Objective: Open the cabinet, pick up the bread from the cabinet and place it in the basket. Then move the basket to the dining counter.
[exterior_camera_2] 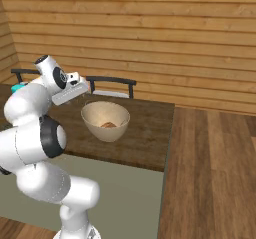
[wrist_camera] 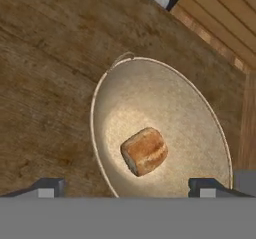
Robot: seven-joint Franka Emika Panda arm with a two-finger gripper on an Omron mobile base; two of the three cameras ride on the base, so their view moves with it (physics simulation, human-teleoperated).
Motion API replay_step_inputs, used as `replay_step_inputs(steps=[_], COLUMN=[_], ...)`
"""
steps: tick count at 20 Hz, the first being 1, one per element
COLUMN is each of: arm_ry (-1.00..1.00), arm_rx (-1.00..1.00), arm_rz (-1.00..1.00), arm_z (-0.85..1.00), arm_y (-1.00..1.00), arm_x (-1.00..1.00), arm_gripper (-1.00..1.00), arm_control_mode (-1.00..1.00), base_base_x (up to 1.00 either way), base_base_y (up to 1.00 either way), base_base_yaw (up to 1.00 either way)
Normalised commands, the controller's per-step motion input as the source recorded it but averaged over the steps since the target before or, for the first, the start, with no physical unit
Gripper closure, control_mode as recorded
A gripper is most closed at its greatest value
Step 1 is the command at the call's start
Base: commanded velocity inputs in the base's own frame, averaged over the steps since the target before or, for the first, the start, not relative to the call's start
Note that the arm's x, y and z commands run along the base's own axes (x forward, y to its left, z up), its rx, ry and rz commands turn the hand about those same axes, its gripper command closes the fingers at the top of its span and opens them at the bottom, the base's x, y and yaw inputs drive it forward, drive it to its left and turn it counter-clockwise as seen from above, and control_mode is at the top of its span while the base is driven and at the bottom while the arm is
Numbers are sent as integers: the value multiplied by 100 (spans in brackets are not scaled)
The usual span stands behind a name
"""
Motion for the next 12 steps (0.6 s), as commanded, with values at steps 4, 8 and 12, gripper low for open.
replay_step_inputs(steps=[4,8,12], arm_ry=[-17,-21,-18], arm_rx=[9,12,13], arm_rz=[0,0,0], arm_z=[73,36,13], arm_y=[-18,-27,-38], arm_x=[-56,-51,-39], arm_gripper=[-100,-100,-100], arm_control_mode=[-100,-100,-100], base_base_x=[0,0,0], base_base_y=[0,0,0], base_base_yaw=[0,0,0])
